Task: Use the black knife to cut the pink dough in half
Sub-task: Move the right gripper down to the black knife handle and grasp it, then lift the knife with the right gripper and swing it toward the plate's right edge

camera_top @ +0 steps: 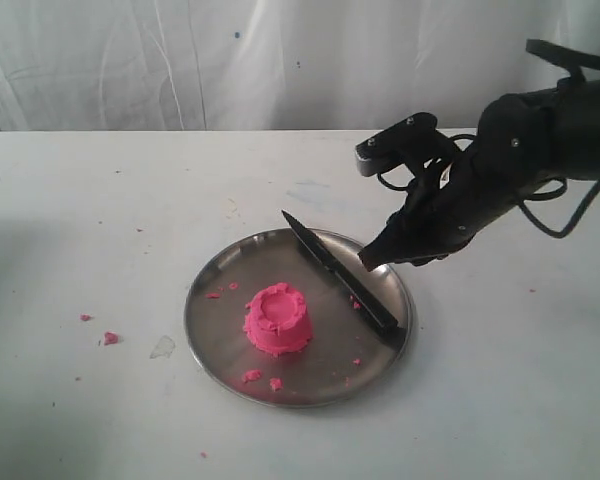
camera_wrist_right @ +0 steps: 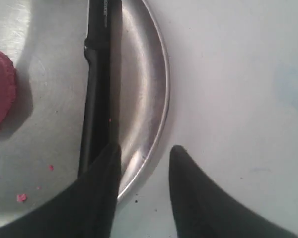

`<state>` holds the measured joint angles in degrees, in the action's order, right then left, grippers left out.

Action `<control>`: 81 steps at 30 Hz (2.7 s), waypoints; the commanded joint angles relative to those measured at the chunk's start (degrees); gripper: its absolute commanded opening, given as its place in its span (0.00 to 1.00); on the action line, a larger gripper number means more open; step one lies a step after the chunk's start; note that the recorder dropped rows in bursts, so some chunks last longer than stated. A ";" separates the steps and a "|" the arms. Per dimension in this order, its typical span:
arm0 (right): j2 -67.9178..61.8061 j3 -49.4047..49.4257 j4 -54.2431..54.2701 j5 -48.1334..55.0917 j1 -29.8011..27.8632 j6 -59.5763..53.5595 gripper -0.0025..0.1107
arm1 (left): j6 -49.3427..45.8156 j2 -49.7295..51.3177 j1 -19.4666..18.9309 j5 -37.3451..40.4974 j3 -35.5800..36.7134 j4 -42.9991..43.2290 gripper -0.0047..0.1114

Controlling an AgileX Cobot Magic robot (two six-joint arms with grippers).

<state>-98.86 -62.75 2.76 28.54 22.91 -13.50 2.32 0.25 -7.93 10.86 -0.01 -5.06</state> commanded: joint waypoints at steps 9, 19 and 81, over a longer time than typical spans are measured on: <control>-8.55 -2.73 11.18 2.81 0.03 -6.41 0.40 | 0.31 -0.25 0.05 -0.11 0.01 -0.38 0.04; -12.65 -2.77 13.18 2.60 0.03 -8.66 0.38 | 0.31 -0.25 0.05 -0.11 0.01 -0.38 0.04; -7.49 -1.71 13.08 32.88 0.03 -4.46 0.02 | 0.31 -0.25 0.05 -0.11 0.01 -0.38 0.04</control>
<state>-106.98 -64.70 15.98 58.66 22.91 -18.85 2.32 0.25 -7.93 10.86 -0.01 -5.06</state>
